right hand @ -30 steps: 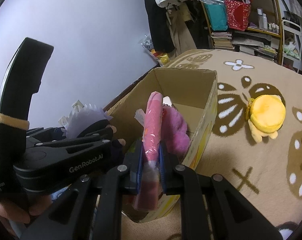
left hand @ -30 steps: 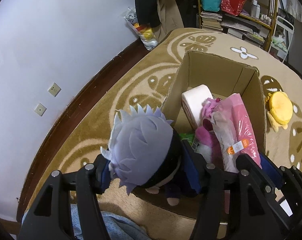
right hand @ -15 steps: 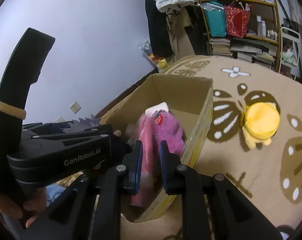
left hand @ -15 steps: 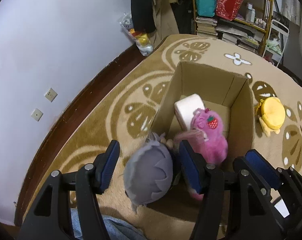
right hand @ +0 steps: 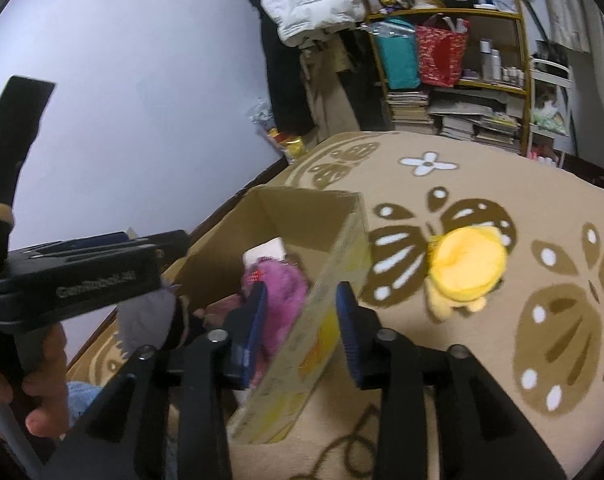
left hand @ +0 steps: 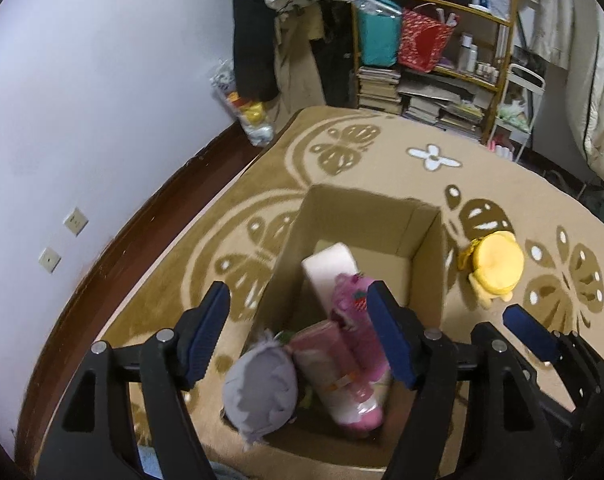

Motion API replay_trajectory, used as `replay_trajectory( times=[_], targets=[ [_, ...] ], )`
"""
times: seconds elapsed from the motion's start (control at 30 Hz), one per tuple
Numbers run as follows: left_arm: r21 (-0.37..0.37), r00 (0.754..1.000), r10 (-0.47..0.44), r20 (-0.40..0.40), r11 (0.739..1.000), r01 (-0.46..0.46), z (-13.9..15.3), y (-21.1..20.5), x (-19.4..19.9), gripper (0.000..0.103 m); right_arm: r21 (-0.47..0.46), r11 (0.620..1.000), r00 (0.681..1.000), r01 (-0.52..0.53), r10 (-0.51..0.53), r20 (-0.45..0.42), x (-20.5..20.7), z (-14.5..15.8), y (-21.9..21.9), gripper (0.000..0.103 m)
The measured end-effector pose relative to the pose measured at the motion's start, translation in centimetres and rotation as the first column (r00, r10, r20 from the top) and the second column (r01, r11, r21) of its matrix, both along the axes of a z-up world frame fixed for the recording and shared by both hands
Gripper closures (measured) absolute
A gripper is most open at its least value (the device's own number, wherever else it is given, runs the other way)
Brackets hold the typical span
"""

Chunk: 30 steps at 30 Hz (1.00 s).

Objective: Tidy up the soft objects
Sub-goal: 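Move left tool to yellow plush while right tool moves to black Face tissue pack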

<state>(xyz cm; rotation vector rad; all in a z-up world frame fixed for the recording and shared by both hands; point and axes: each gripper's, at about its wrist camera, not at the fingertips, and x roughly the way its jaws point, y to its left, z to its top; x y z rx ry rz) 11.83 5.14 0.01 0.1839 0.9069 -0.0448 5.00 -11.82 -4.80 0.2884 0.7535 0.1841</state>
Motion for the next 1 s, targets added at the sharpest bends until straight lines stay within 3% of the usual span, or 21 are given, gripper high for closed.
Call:
replay_trajectory(
  times=[0.07,0.2,0.33,0.57,0.73,1.0],
  targets=[
    [0.009,1.0,-0.027,0.004,1.0,0.027,0.3,-0.9,0.3,0.031,-0.002,1.0,1.0,0.02,-0.02,-0.019,0.4,0.0,-1.1,0.06],
    [0.028,0.994,-0.101,0.045,0.995,0.1,1.1,-3.2,0.4,0.011,-0.046,0.996,0.997,0.072,-0.074,-0.036,1.1,0.2,-3.2,0.029],
    [0.125,0.984,-0.164,0.077,0.98,0.153,1.1,-6.1,0.6,0.002,-0.023,0.99,0.989,0.138,-0.139,-0.053,1.6,0.2,-6.3,0.012],
    [0.098,0.968,-0.242,0.07,0.967,0.234,1.6,-10.3,2.8,0.001,0.007,0.978,0.967,0.209,-0.205,-0.149,3.0,-0.1,-12.1,0.011],
    [0.081,0.952,-0.306,0.025,0.949,0.303,1.4,-13.5,4.6,0.001,-0.08,0.971,0.958,0.227,-0.237,-0.16,3.9,0.0,-14.8,0.011],
    [0.096,0.931,-0.364,-0.011,0.927,0.364,-0.8,-18.1,6.2,0.001,-0.058,0.964,0.949,0.258,-0.265,-0.173,5.5,-1.3,-17.9,0.011]
  ],
)
